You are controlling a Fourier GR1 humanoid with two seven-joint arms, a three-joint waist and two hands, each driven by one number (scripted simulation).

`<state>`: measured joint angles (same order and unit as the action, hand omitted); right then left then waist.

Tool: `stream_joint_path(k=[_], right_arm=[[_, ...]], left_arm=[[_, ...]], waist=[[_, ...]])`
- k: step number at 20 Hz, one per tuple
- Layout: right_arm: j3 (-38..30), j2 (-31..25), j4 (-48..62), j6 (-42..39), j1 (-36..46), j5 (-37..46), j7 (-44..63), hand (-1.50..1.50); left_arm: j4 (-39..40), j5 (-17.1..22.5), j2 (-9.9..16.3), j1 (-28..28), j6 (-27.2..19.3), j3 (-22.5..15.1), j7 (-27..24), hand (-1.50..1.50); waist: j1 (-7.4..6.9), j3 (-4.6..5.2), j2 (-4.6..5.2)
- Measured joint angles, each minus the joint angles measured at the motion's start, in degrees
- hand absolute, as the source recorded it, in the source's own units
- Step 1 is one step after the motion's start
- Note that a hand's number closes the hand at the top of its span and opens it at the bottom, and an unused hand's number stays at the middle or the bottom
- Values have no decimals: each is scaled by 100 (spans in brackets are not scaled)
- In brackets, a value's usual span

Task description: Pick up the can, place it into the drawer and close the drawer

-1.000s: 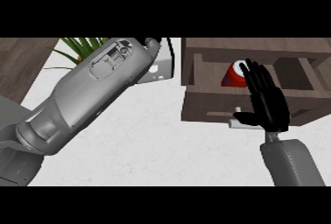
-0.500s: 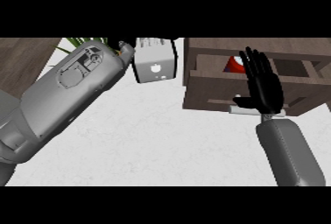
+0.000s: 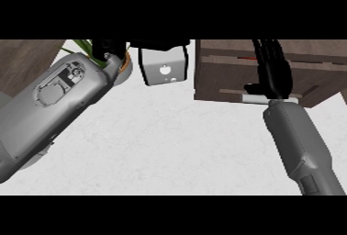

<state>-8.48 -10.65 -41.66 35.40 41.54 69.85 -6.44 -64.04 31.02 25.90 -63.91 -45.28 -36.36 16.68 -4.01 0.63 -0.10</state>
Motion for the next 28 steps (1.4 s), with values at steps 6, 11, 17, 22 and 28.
stream_joint_path(k=[6, 11, 17, 22, 28], right_arm=[[-258, 23, 1122, 470, 785, 53, 92, -150], [-391, -33, 1703, 746, 1239, 73, 140, -150], [-480, -159, 2311, 709, 1719, 144, 178, -150], [-576, -208, 2627, 605, 1956, 78, -32, -150], [-1001, -161, 2644, 450, 2045, -447, -761, -150]], left_arm=[[-522, -105, 206, 537, 21, 18, -41, -150], [-883, -176, 363, 893, 64, 60, -84, -150], [-1195, -268, 418, 1252, 60, 74, -137, -150], [-1345, -367, 450, 1505, 81, 92, -241, -150], [-1469, -410, 486, 1655, 112, 151, -269, -150]], waist=[[-45, -50, 71], [-58, -54, 75], [-74, -61, 127], [-43, -74, 156], [16, -91, 168]])
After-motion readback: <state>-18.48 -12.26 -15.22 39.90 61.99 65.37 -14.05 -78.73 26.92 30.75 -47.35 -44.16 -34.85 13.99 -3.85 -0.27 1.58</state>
